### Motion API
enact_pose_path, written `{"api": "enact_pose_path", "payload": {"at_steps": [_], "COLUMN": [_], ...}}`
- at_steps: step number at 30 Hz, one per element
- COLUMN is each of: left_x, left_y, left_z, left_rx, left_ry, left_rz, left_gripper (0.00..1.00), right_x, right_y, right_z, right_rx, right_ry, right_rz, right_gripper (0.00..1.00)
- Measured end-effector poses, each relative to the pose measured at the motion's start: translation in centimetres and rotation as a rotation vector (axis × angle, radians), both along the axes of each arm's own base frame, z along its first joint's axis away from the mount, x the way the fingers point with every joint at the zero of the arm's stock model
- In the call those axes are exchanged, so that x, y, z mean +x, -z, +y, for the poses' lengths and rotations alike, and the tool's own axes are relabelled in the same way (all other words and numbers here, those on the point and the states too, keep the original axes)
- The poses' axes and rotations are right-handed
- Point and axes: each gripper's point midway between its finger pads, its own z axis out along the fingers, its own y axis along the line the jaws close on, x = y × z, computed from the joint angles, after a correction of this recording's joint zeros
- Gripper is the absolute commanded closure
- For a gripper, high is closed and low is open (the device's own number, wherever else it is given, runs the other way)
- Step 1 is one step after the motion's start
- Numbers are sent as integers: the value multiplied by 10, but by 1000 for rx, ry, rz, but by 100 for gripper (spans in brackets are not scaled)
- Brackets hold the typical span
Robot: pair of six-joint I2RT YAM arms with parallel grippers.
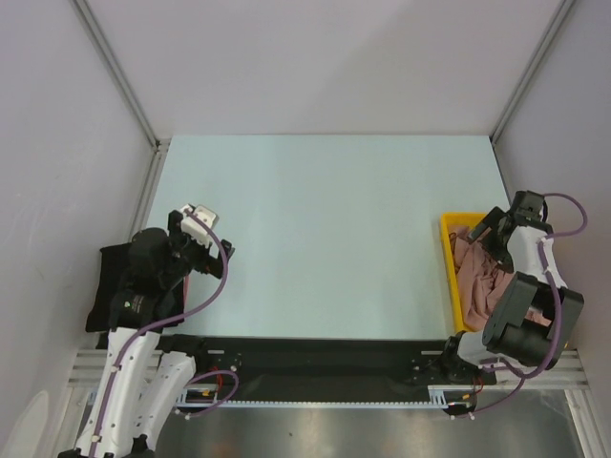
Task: Fold and stack the t-shirts
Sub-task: Grab the tshirt from the pile, then move the tshirt to the center of the board
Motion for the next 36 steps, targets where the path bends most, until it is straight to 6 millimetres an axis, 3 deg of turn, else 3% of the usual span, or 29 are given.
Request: {"api": "enact_pose_path", "payload": {"at_steps": [2, 4, 5, 6, 8, 9, 13, 15, 17, 19, 21, 23, 25, 28, 29, 30, 32, 36], "left_x": [0, 0, 0, -1, 0, 0, 1, 2, 3, 5, 7, 10, 14, 22, 25, 28, 33, 48], "left_y": [0, 0, 0, 0, -1, -2, -7, -8, -7, -5, -3, -4, -10, -20, -24, -28, -37, -50], "left_z": [0, 0, 0, 0, 1, 1, 1, 0, -1, -2, -4, -6, -8, -10, -11, -11, -12, -10], "left_rx": [1, 4, 7, 9, 15, 16, 21, 20, 19, 17, 11, 5, 1, -9, -12, -14, -21, -20], "left_ry": [0, 2, 3, 4, 7, 7, 10, 12, 15, 20, 31, 36, 40, 37, 35, 35, 31, -2], "left_rz": [3, 3, 4, 5, 2, -1, -12, -12, -4, 8, 27, 39, 42, 46, 48, 45, 47, 76], "left_gripper": [0, 0, 0, 0, 0, 0, 0, 0, 0, 0, 0, 0, 0, 0, 0, 0, 0, 0], "right_x": [0, 0, 0, 0, -2, -3, -2, 7, 19, 39, 58, 72, 76, 63, 55, 50, 38, 21], "right_y": [9, 18, 23, 29, 36, 37, 20, -8, -50, -112, -188, -260, -325, -389, -401, -408, -409, -378], "right_z": [1, -1, -2, -2, -2, -2, 0, 1, 3, 7, 20, 49, 94, 185, 221, 244, 306, 403], "right_rx": [1, 2, 2, 6, 5, 2, -51, -106, -170, -252, -342, -405, -434, -395, -362, -336, -254, -92], "right_ry": [-11, -19, -24, -29, -43, -46, -64, -84, -101, -125, -162, -230, -336, -569, -667, -734, -916, -1201], "right_rz": [32, 67, 87, 109, 138, 149, 157, 117, 48, -77, -234, -409, -580, -783, -837, -870, -918, -909], "right_gripper": [12, 26, 38, 63, 83, 100, 100, 100, 100, 100, 100, 100, 100, 100, 100, 100, 100, 100]}}
